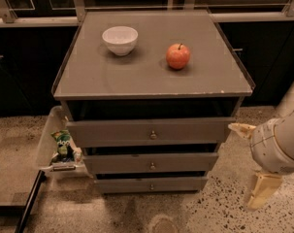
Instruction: Open bottom drawer
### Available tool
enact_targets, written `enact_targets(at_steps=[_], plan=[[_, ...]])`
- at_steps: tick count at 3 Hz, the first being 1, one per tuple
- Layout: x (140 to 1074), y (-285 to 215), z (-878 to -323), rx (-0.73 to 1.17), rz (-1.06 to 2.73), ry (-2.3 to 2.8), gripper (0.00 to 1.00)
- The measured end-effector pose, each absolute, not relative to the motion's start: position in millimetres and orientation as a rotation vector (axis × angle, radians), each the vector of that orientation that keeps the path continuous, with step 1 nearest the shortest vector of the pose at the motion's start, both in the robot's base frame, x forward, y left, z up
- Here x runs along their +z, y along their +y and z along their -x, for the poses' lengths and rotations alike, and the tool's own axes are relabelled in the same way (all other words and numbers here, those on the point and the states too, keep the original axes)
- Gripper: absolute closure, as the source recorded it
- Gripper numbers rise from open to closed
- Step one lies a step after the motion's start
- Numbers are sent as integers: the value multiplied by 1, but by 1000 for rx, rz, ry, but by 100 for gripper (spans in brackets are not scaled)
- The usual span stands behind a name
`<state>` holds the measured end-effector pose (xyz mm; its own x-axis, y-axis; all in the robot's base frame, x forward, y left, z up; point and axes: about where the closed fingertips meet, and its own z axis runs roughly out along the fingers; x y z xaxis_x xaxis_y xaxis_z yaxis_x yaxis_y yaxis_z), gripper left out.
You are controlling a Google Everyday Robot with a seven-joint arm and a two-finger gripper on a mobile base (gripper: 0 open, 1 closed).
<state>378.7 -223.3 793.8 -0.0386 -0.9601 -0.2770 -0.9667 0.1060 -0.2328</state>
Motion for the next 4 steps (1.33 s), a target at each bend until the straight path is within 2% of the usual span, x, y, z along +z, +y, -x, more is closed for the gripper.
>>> enact_targets(at_steps=[1,3,4], plan=[[789,-222,-379,26,1889,2039,0],[691,-239,-418,156,1756,2017,0],[646,-243,-442,148,1697,1921,0]])
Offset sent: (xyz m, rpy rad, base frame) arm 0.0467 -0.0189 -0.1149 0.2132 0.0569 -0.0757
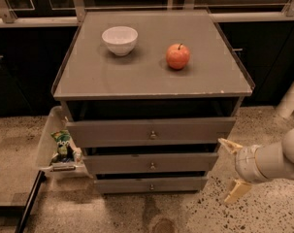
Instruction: Open bottom drawer
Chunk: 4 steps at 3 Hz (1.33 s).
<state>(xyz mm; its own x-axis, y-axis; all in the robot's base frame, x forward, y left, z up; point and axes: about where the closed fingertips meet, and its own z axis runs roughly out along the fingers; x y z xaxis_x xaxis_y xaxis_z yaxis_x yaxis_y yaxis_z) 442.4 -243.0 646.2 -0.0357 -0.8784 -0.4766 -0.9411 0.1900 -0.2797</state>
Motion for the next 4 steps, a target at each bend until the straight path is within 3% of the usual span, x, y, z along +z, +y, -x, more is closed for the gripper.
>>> enact_targets(at_steps=[4], plan=[[477,-227,-461,135,1825,1746,0]])
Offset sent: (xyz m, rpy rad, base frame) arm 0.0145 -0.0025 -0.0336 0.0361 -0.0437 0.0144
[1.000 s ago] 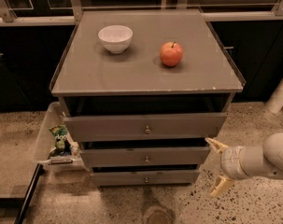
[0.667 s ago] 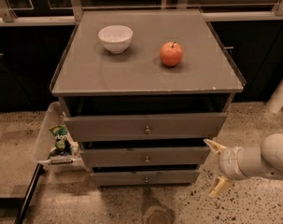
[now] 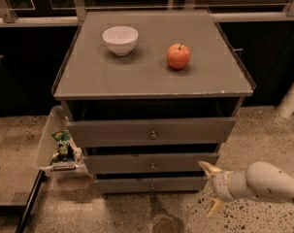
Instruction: Open bottom drawer
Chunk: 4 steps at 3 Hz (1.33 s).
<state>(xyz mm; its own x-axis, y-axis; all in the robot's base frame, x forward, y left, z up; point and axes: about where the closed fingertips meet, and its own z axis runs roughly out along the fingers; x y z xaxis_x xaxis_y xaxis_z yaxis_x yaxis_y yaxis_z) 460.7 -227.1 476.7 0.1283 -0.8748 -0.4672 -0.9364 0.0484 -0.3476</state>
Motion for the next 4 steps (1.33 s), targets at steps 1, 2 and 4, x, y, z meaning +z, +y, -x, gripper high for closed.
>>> enact_targets(at_steps=[1,2,4], plan=[[429,-226,-463,130,1859,1689,0],[379,-229,-473,185,1853,1688,0],[328,-232,-492,274,1808,1746,0]])
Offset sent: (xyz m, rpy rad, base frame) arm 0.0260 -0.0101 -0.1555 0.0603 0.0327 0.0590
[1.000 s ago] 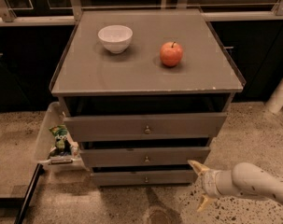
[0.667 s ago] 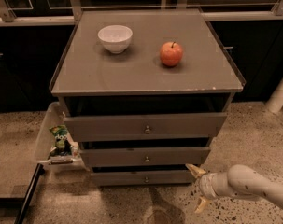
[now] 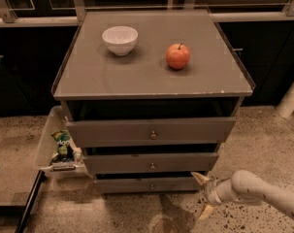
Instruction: Open bottom drawer
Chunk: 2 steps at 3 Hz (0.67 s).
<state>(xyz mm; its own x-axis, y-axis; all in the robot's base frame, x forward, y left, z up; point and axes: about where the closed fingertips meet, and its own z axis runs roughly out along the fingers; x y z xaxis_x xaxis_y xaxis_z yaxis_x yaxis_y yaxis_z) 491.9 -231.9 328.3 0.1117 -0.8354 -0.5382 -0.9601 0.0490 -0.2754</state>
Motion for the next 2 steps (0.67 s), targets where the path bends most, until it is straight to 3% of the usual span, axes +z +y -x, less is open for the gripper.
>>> enact_targets(at_steps=[2], plan=[[282,-221,-513,246,1782,1699,0]])
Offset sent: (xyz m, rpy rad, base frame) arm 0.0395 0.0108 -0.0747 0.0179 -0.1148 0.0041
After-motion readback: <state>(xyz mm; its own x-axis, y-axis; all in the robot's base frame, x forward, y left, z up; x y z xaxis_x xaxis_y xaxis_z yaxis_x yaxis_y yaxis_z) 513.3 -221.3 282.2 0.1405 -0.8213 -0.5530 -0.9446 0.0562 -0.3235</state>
